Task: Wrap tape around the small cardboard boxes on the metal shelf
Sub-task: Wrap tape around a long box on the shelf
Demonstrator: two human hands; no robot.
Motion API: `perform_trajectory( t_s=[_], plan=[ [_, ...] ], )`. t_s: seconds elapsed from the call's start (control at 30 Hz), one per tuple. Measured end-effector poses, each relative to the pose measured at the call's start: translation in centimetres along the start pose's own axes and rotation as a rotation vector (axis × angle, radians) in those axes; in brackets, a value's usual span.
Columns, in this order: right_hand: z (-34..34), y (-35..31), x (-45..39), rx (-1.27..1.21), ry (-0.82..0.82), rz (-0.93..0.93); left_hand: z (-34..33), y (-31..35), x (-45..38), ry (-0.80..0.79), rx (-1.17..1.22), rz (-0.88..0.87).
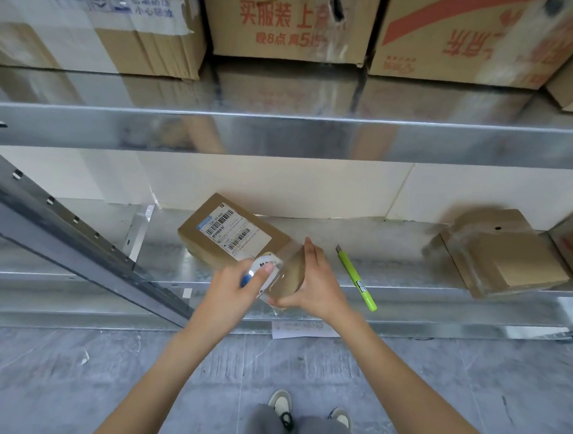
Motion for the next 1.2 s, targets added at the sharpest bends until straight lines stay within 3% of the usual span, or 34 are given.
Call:
perform_trajectory(
  t_s=[0.2, 0.43, 0.63, 0.73, 0.9, 1.0, 1.13, 1.2],
  plan=[
    [0.1, -0.4, 0.0, -0.005, -0.027, -0.018, 0.3, -0.2, 0.0, -0.05, -0.334, 0.091],
    [0.2, -0.4, -0.2, 0.011, -0.032, -0.032, -1.0, -3.4, 1.6, -0.094, -0.516, 0.17],
    [0.3, -0.5, -0.1, 0.082, -0.048, -0.011, -1.6, -4.4, 3.5, 0.041, -0.338, 0.114],
    [0.3, -0.5, 0.0, 0.162, -0.055, 0.008, -1.8, -5.0, 3.0, -0.001, -0.354, 0.106],
    [-0.3, -1.8, 0.6, 0.54, -0.016, 0.288, -1.8, -5.6, 2.1, -0.05, -0.429, 0.125],
    [-1.5, -3.0, 1.6, 0.625, -0.025, 0.442, -1.8, -5.7, 2.0, -0.051, -0.421, 0.12],
    [-2.9, -4.4, 3.5, 0.791, 0.179, 0.644, -1.9, -5.7, 2.0, -0.041, -0.392, 0.116],
    [-4.3, -4.6, 4.7, 0.807, 0.202, 0.737, -1.9, -5.8, 1.9, -0.04, -0.395, 0.118]
  ],
)
Point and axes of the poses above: each hand's wrist, its own x-axis away from the middle knuckle, its own z-axis out of the back of the hand, y = z × x, the point moved 7 cm from there along -x, towards the middle knuckle
